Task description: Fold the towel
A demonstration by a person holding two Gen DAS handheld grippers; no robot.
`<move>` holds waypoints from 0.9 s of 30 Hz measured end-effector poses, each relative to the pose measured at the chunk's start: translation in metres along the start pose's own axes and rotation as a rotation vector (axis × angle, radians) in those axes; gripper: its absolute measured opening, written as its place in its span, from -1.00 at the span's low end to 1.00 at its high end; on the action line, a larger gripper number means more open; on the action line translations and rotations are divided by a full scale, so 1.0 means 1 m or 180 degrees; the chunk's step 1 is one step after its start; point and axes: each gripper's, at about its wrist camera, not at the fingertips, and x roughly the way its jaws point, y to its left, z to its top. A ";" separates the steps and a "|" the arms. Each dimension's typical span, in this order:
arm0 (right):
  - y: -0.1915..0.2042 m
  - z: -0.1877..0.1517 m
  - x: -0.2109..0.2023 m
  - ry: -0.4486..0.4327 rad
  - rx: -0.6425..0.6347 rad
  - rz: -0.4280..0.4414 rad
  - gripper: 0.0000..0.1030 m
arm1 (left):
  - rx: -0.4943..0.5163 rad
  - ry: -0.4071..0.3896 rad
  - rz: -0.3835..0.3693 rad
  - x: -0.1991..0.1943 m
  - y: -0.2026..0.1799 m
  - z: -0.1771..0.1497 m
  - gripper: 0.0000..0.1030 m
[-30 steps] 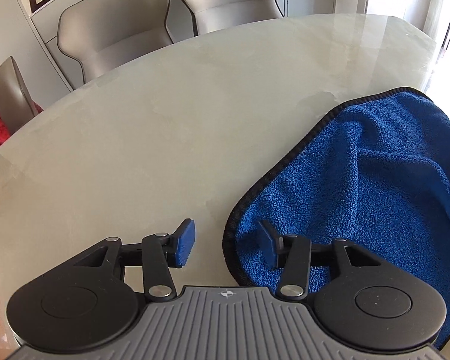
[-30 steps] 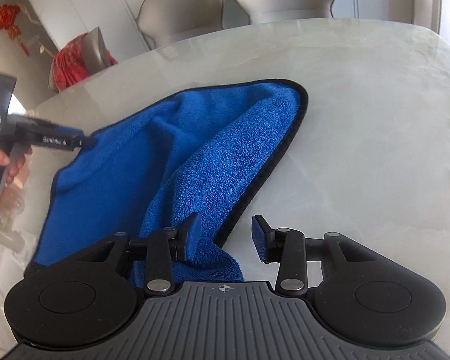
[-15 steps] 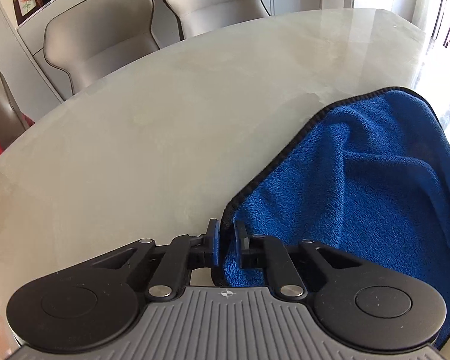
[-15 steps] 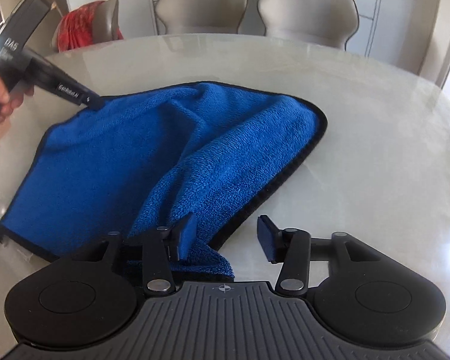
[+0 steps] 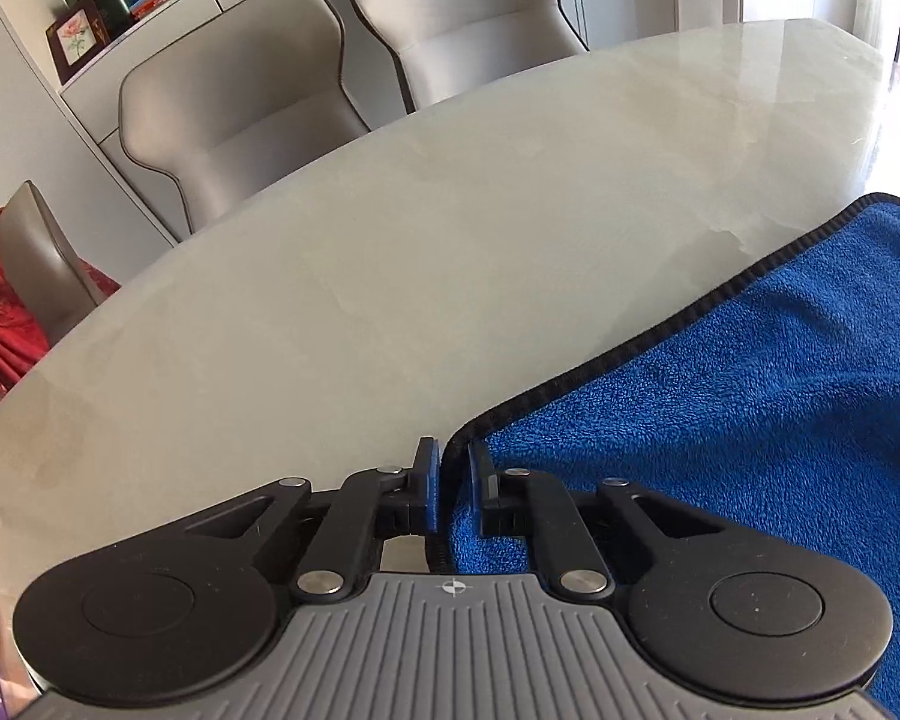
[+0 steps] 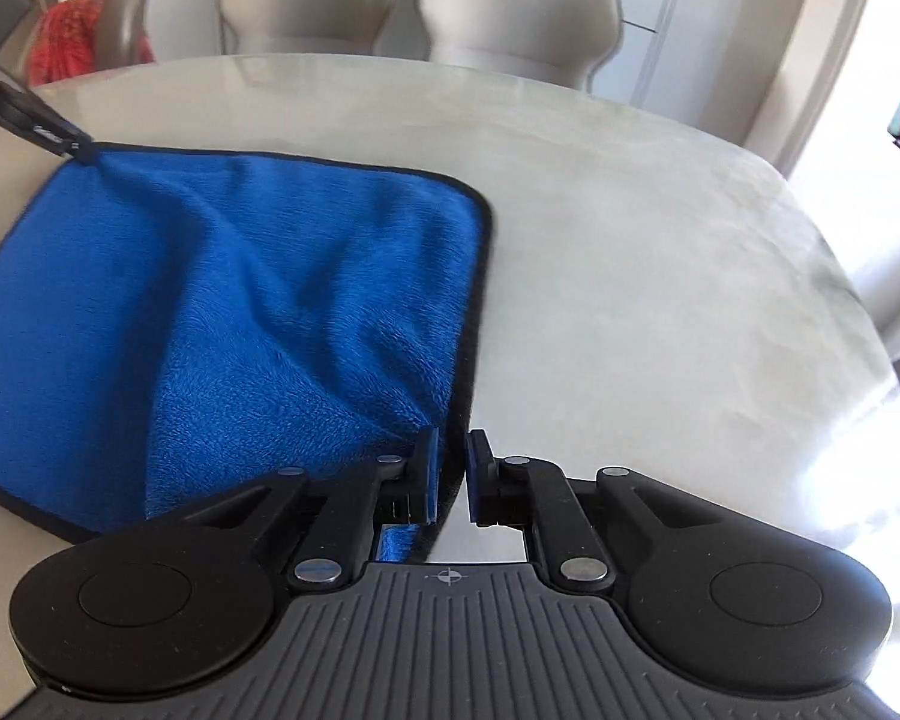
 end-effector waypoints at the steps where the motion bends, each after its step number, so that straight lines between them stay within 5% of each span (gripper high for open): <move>1: -0.002 -0.001 0.000 0.0001 0.0015 -0.0035 -0.82 | 0.0022 0.0001 0.0006 0.002 0.000 0.000 -0.83; 4: -0.011 -0.003 0.001 0.0064 -0.0055 -0.0215 -0.83 | 0.0066 0.0009 0.0014 0.003 0.000 -0.001 -0.82; 8: -0.027 0.003 -0.004 0.0014 0.0083 0.0041 -0.78 | -0.0079 -0.0027 -0.0022 -0.008 0.002 -0.004 -0.74; 10: -0.034 0.012 -0.009 -0.0067 0.0153 0.0232 -0.66 | -0.0163 -0.0129 -0.0084 -0.029 0.001 -0.011 -0.56; 12: -0.043 0.025 -0.012 -0.0187 0.0333 0.0475 -0.34 | -0.0150 -0.0209 -0.0106 -0.049 -0.006 -0.023 -0.31; 20: -0.056 0.081 0.037 -0.0274 0.0477 0.1158 -0.31 | -0.0188 -0.0167 -0.0810 -0.105 -0.071 -0.091 -0.30; 27: -0.054 0.116 0.085 -0.0066 0.0279 0.1111 -0.28 | -0.0618 0.0108 -0.0916 -0.113 -0.099 -0.132 -0.30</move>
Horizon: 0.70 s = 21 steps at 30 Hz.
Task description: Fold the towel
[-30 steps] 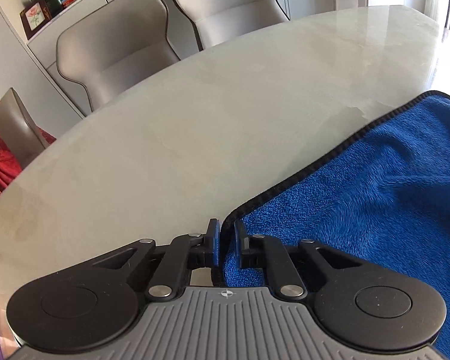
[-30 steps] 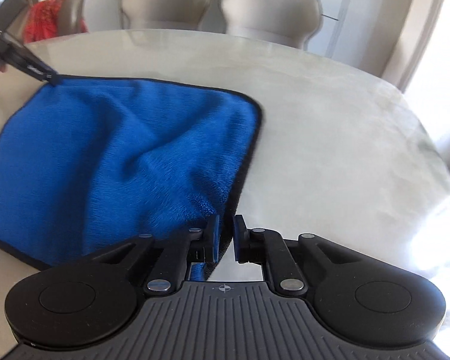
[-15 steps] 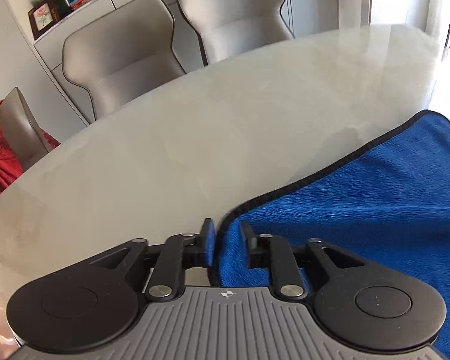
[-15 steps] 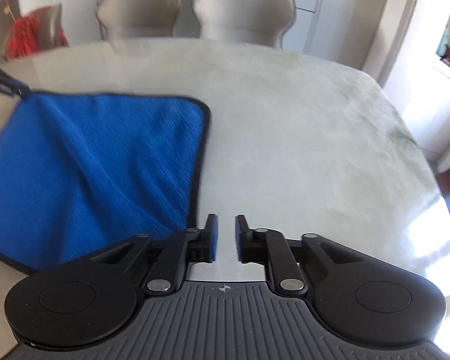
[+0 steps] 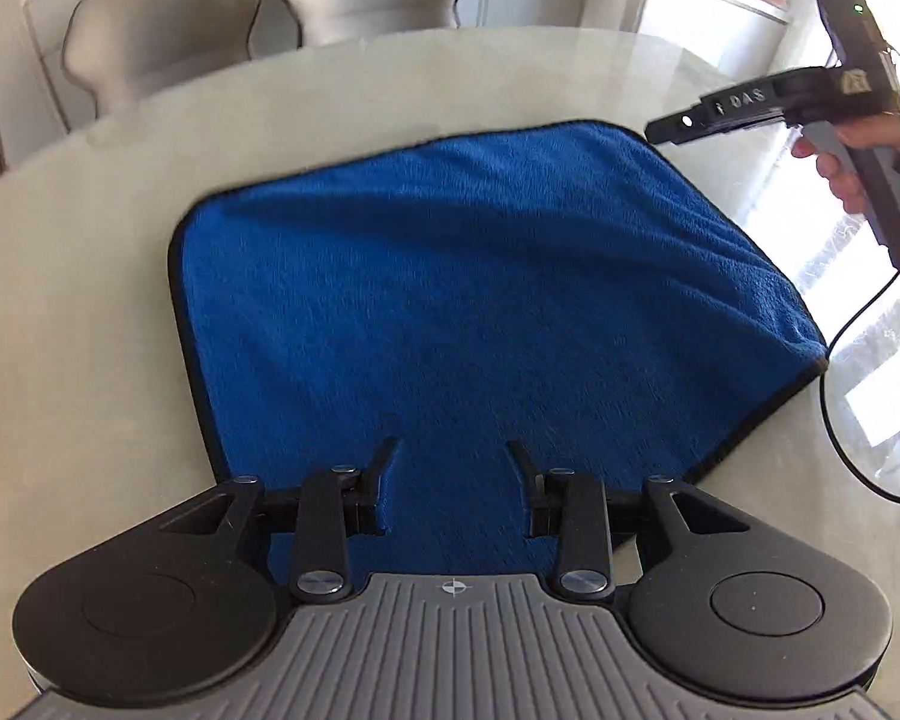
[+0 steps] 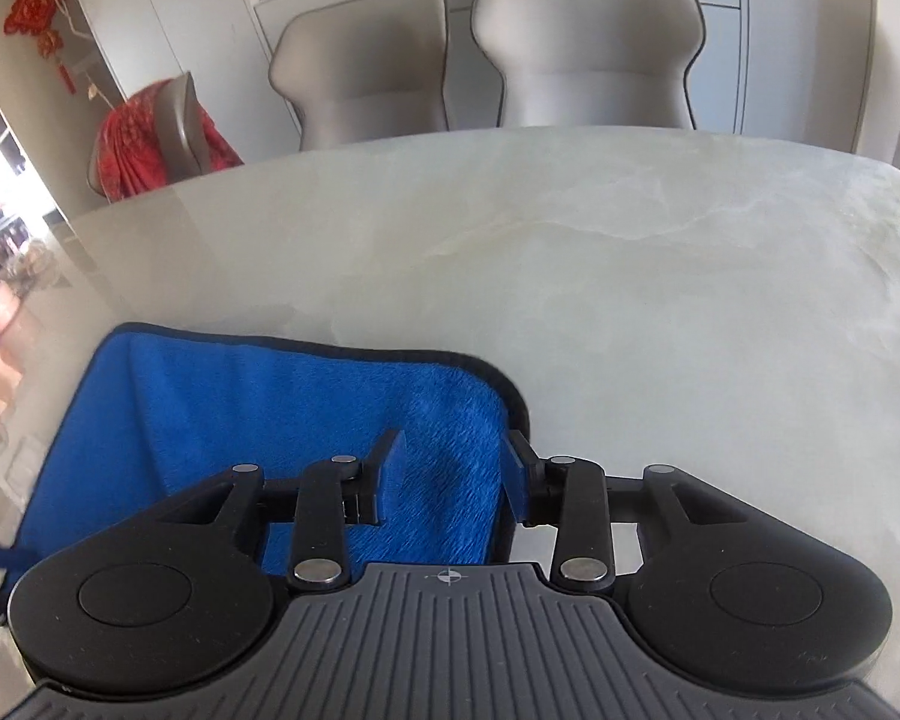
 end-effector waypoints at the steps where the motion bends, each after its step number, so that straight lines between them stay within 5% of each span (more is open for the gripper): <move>1: -0.001 0.000 0.004 0.0013 -0.0003 -0.0047 -0.25 | 0.0003 0.0001 0.0020 -0.001 -0.001 -0.003 -0.30; 10: 0.002 0.003 0.024 0.0024 -0.0186 -0.0150 -0.19 | -0.0008 0.0064 0.0101 -0.007 0.007 -0.018 -0.29; 11: 0.004 0.002 0.025 0.0024 -0.0234 -0.0134 -0.31 | -0.0028 0.0068 0.0105 -0.008 0.009 -0.018 -0.29; 12: 0.006 0.001 0.026 0.0023 -0.0281 -0.0117 -0.65 | -0.0043 0.0075 0.0114 -0.009 0.010 -0.018 -0.29; 16: 0.015 0.002 0.028 0.0017 -0.0520 -0.0205 -0.77 | -0.0010 0.0080 0.0146 -0.010 0.007 -0.020 -0.29; 21: 0.008 0.012 0.033 -0.0024 -0.0722 -0.0966 -0.99 | -0.0013 0.0083 0.0138 -0.010 0.010 -0.019 -0.29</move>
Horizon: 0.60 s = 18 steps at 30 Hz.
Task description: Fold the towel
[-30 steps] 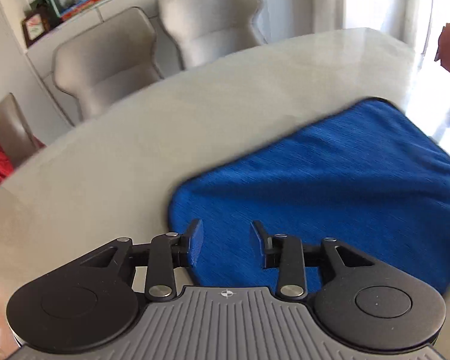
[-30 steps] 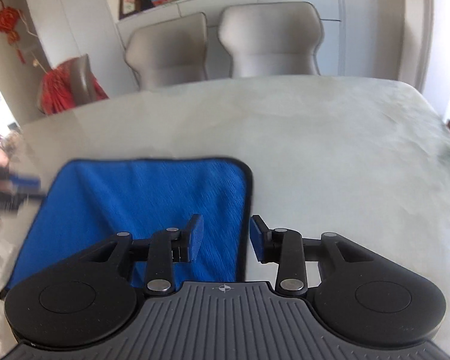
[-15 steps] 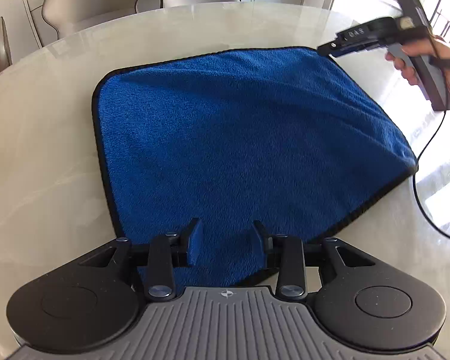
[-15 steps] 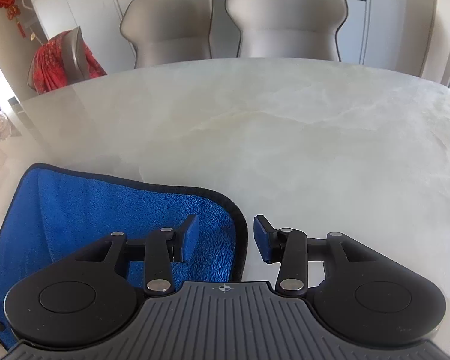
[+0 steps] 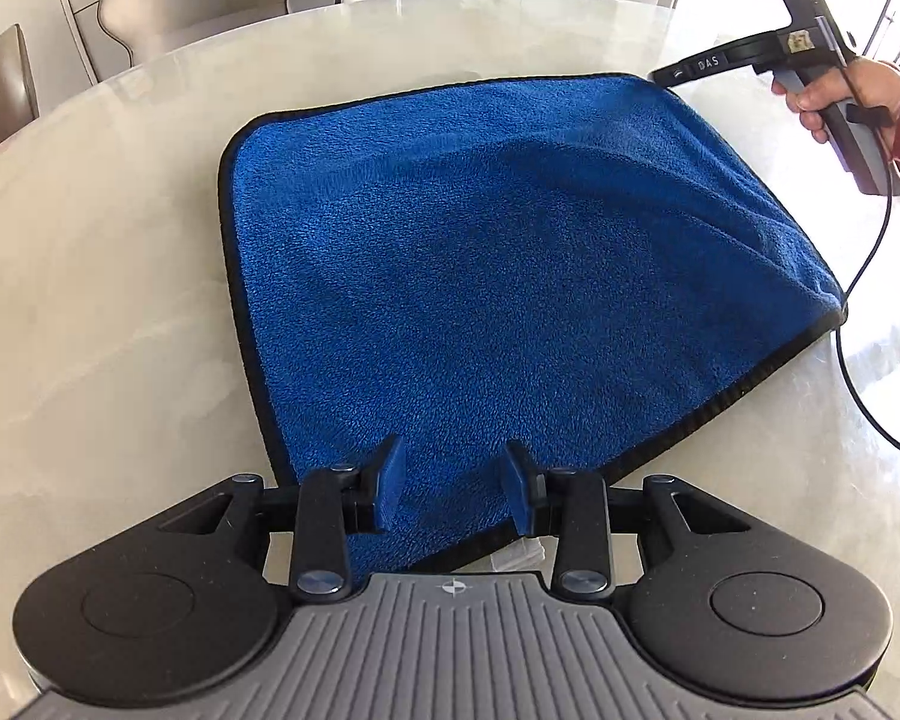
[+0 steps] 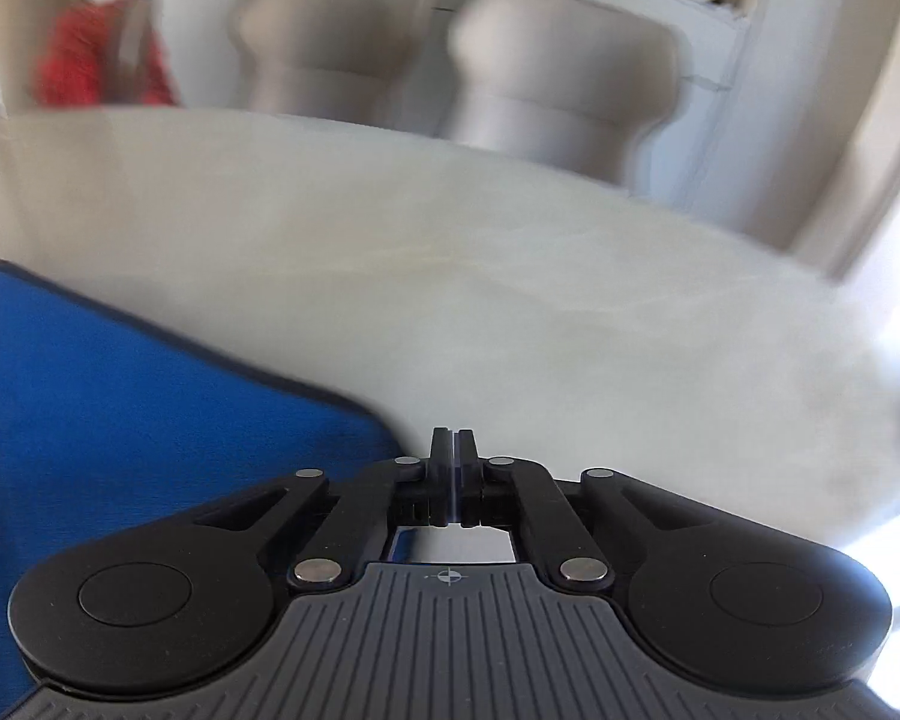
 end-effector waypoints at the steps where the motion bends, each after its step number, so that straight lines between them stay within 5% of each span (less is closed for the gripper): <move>1: -0.004 0.000 0.001 0.0028 0.0027 -0.0013 -0.99 | 0.0016 -0.0003 0.0006 0.000 -0.001 -0.001 -0.29; 4: -0.017 -0.005 -0.017 -0.0041 0.0292 0.0375 -0.91 | 0.0067 -0.0023 0.0020 -0.003 -0.003 -0.002 -0.28; 8: -0.003 -0.040 -0.064 0.0058 0.0238 0.0915 -0.45 | 0.0056 -0.0033 0.0029 -0.002 -0.002 -0.002 -0.27; 11: 0.008 -0.081 -0.097 0.0189 0.0213 0.1110 -0.42 | 0.0036 -0.0004 0.0065 -0.005 0.001 -0.006 -0.26; 16: 0.018 -0.140 -0.134 0.0278 0.0397 0.1027 -0.26 | -0.0220 0.0036 0.0197 -0.017 0.014 -0.016 -0.24; 18: 0.022 -0.158 -0.141 0.0302 0.0533 0.0922 -0.19 | -0.0326 0.0006 0.0255 -0.023 0.019 -0.023 -0.05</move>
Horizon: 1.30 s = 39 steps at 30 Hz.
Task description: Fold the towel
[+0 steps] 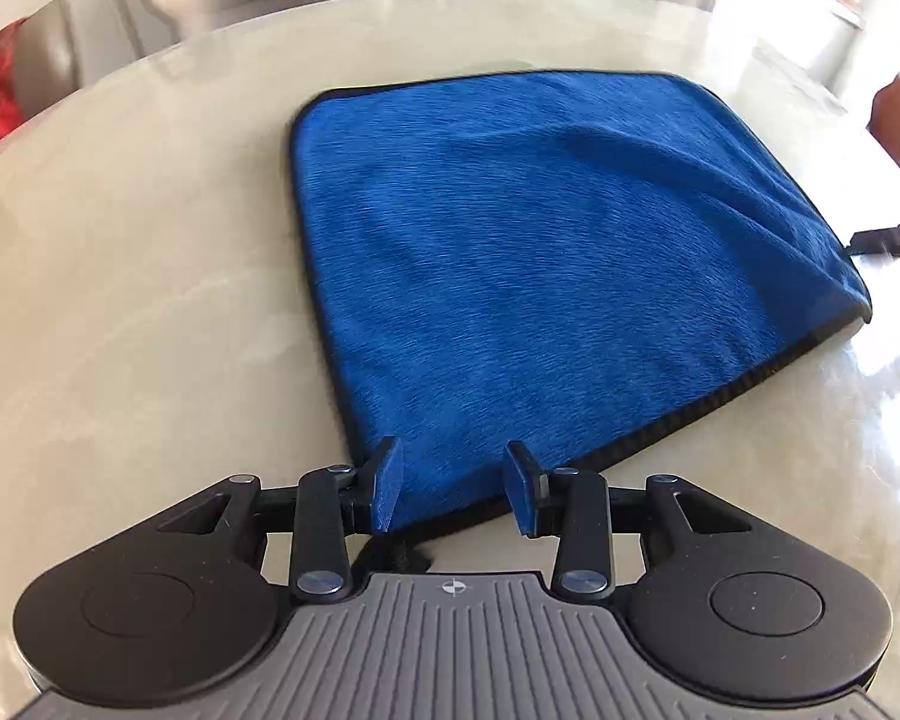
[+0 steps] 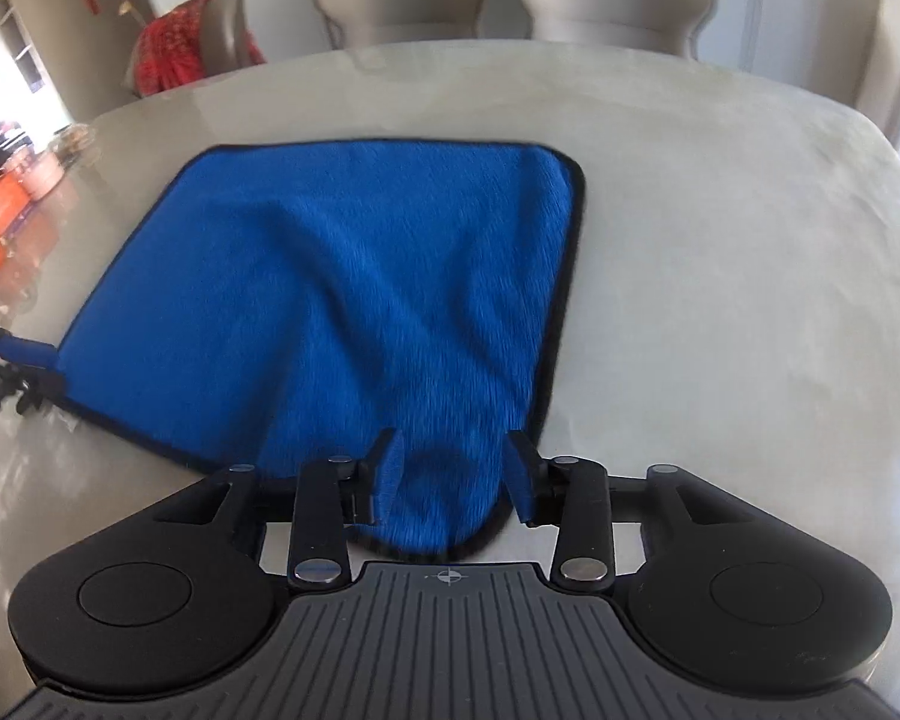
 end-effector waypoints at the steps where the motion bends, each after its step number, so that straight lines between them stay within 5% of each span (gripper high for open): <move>1: 0.002 0.000 0.001 -0.0008 0.0048 -0.0018 -0.18 | -0.0049 -0.0019 0.0038 -0.003 0.003 -0.004 -0.01; 14: 0.014 -0.010 -0.001 -0.0210 0.0347 -0.0078 0.01 | 0.0031 -0.0058 -0.0012 -0.012 -0.001 -0.027 0.13; 17: 0.013 -0.011 -0.003 -0.0200 0.0324 -0.0140 0.06 | 0.0108 -0.0038 0.0034 -0.006 -0.004 -0.029 -0.04; 22: 0.015 -0.012 -0.007 -0.0176 0.0264 -0.0146 0.10 | 0.0030 -0.0032 0.0015 -0.005 0.006 -0.025 -0.79; 30: 0.027 -0.013 -0.002 -0.0132 0.0075 -0.0157 0.15 | -0.0008 -0.0018 0.0082 -0.006 0.021 -0.025 -0.85; 39: 0.028 -0.002 0.011 0.0048 0.0110 -0.0595 0.20 | -0.0072 0.0004 0.0028 -0.007 0.024 -0.027 -0.84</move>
